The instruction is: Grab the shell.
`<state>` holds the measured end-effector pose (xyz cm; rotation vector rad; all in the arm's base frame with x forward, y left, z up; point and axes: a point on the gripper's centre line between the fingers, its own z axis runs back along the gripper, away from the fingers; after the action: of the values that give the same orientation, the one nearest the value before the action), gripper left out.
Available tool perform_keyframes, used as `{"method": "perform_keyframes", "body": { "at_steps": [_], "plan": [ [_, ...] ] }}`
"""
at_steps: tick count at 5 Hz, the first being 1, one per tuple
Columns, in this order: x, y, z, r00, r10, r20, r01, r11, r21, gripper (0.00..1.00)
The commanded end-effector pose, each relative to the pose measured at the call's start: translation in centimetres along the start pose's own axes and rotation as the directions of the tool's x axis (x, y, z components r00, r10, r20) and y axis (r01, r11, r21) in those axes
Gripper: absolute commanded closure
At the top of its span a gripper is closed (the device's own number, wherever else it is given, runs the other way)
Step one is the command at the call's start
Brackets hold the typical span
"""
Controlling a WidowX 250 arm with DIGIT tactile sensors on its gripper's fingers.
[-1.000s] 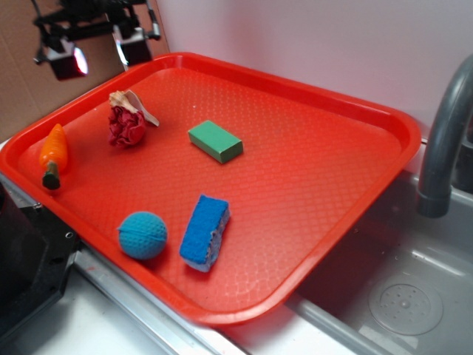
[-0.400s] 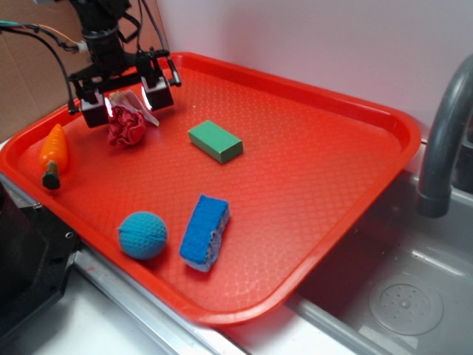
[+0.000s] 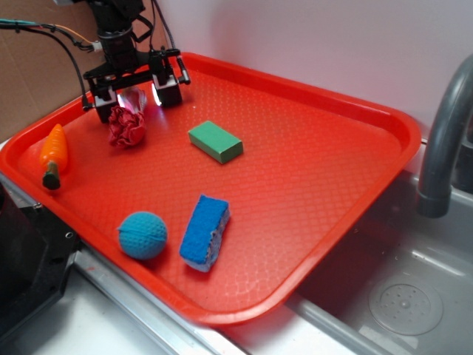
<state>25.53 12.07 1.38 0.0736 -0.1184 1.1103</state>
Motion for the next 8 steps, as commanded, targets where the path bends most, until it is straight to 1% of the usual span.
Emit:
{"method": "perform_keyframes", "body": {
  "at_steps": [1, 2, 3, 4, 5, 6, 7, 8],
  "plan": [
    [0.4, 0.8, -1.5, 1.000, -0.024, -0.003, 0.024, 0.999, 0.040, 0.00],
    [0.7, 1.0, -1.9, 1.000, -0.018, 0.001, 0.018, 0.999, 0.035, 1.00],
    [0.7, 1.2, -1.8, 1.000, -0.024, -0.006, 0.025, 0.999, 0.042, 1.00],
    [0.3, 1.4, -0.8, 0.998, -0.057, 0.022, 0.056, 0.997, 0.055, 1.00],
    [-1.5, 1.9, 3.8, 0.980, -0.176, 0.091, 0.176, 0.984, 0.011, 1.00],
    [-3.5, 3.2, 8.5, 0.948, -0.257, 0.185, 0.274, 0.959, -0.070, 1.00],
    [-5.0, 4.2, 12.3, 0.934, -0.287, 0.215, 0.322, 0.935, -0.149, 1.00],
    [-6.4, 4.0, 16.7, 0.903, -0.372, 0.214, 0.414, 0.886, -0.208, 1.00]
  ]
}}
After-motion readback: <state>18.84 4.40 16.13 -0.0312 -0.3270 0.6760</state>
